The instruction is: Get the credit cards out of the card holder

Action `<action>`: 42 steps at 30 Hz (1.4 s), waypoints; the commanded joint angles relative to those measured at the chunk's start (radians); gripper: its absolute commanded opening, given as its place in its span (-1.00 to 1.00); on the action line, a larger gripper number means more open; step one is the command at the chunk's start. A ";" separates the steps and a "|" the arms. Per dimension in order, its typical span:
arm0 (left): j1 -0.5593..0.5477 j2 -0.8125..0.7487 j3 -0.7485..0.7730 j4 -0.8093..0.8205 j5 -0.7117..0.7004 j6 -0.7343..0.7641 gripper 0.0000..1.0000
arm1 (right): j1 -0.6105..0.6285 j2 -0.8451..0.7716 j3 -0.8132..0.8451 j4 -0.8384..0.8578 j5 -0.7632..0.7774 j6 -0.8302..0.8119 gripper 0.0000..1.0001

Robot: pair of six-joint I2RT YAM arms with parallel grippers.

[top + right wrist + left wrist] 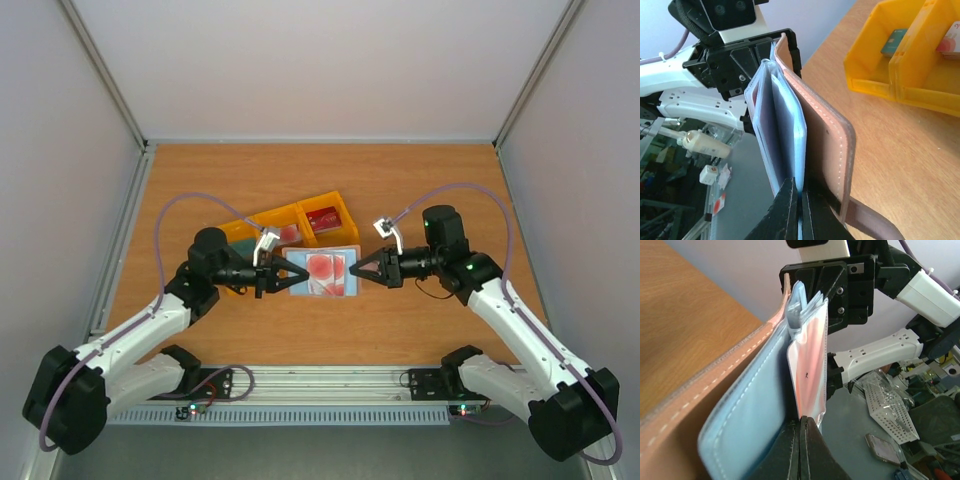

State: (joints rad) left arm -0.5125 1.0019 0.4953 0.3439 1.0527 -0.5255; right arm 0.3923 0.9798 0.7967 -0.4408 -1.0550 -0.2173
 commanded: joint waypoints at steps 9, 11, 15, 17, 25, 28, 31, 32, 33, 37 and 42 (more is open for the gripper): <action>-0.059 -0.006 -0.001 0.062 -0.208 -0.079 -0.99 | 0.035 -0.005 -0.040 0.195 -0.081 0.116 -0.54; -0.067 -0.003 -0.001 0.071 -0.211 -0.075 -1.00 | 0.063 0.006 -0.055 0.239 -0.047 0.137 -0.53; -0.096 0.006 -0.006 0.094 -0.197 -0.055 -0.99 | 0.084 0.041 -0.068 0.323 -0.001 0.177 -0.56; -0.098 0.006 -0.009 0.095 -0.185 -0.055 -1.00 | 0.083 0.040 -0.069 0.341 0.015 0.176 -0.64; -0.095 -0.014 -0.016 0.075 -0.159 -0.044 -0.99 | 0.082 0.040 -0.063 0.260 0.067 0.134 -0.94; -0.095 -0.008 -0.022 0.102 -0.152 -0.031 -0.99 | 0.083 0.041 -0.057 0.207 0.093 0.100 -0.56; -0.098 0.015 -0.057 0.136 -0.175 -0.027 -0.99 | 0.083 0.046 -0.077 0.212 0.114 0.089 -0.47; -0.098 0.025 -0.070 0.139 -0.191 -0.040 -1.00 | 0.083 0.056 -0.089 0.233 0.108 0.100 -0.47; -0.100 0.032 -0.081 0.146 -0.192 -0.046 -0.99 | 0.083 0.064 -0.097 0.257 0.095 0.115 -0.47; -0.112 0.025 -0.075 0.162 -0.166 -0.014 -1.00 | 0.084 0.066 -0.123 0.336 0.050 0.148 -0.49; -0.118 0.034 -0.072 0.190 -0.166 -0.008 -0.99 | 0.085 0.102 -0.125 0.353 0.032 0.151 -0.37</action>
State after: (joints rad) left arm -0.6235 1.0306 0.4129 0.4221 0.8738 -0.5674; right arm 0.4686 1.0603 0.6754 -0.1471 -0.9920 -0.0761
